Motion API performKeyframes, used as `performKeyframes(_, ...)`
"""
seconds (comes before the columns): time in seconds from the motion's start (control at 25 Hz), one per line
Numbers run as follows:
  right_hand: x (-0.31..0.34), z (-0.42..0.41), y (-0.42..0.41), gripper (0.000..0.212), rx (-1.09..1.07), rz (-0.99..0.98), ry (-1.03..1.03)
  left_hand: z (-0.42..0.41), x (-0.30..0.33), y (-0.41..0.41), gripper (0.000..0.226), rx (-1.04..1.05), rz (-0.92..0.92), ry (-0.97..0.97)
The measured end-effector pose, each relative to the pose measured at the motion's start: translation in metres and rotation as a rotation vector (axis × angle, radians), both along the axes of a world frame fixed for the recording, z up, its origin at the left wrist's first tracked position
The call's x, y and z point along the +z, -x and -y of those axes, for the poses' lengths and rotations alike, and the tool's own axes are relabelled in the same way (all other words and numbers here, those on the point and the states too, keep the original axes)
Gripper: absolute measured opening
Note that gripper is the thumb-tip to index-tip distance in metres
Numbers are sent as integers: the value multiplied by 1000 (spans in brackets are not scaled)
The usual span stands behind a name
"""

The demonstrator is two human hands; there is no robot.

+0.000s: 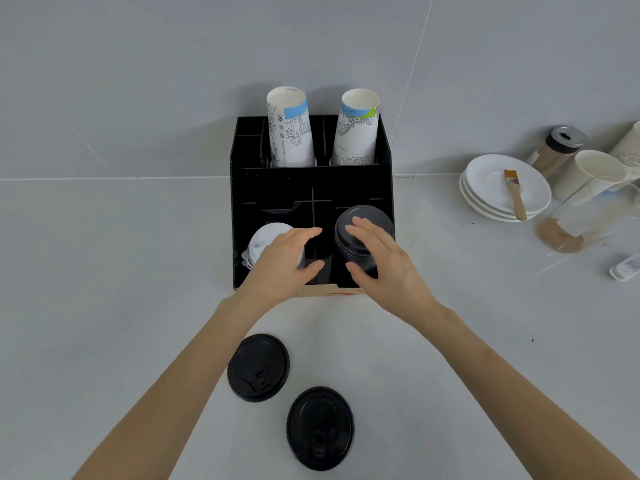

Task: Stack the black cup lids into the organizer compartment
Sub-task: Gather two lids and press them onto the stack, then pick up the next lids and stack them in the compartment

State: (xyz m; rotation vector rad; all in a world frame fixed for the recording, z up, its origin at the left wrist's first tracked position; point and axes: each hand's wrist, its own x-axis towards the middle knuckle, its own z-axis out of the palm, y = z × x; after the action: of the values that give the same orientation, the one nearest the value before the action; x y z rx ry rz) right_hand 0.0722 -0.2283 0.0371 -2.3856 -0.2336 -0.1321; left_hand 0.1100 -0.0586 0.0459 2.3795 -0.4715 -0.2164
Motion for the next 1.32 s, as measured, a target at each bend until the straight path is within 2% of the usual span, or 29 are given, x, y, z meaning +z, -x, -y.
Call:
performKeyframes(0.24,-20,-38,26,50,173,-62,3,-52,-17,37,47,75,-24,1)
performKeyframes(0.76,-66,-82,50,62,435,-412,116,-120,-67,107,52,262,-218,-57)
performKeyframes(0.92,-70,-89,51,62,461,-428,119,-122,-75,121,56,235,-283,-71)
performKeyframes(1.16,-75,-92,55,62,452,-436,101,-118,-75,127,76,206,-299,-130)
performKeyframes(1.32,-73,-91,59,61,432,-441,61,-114,-76,129,67,209,-273,-131)
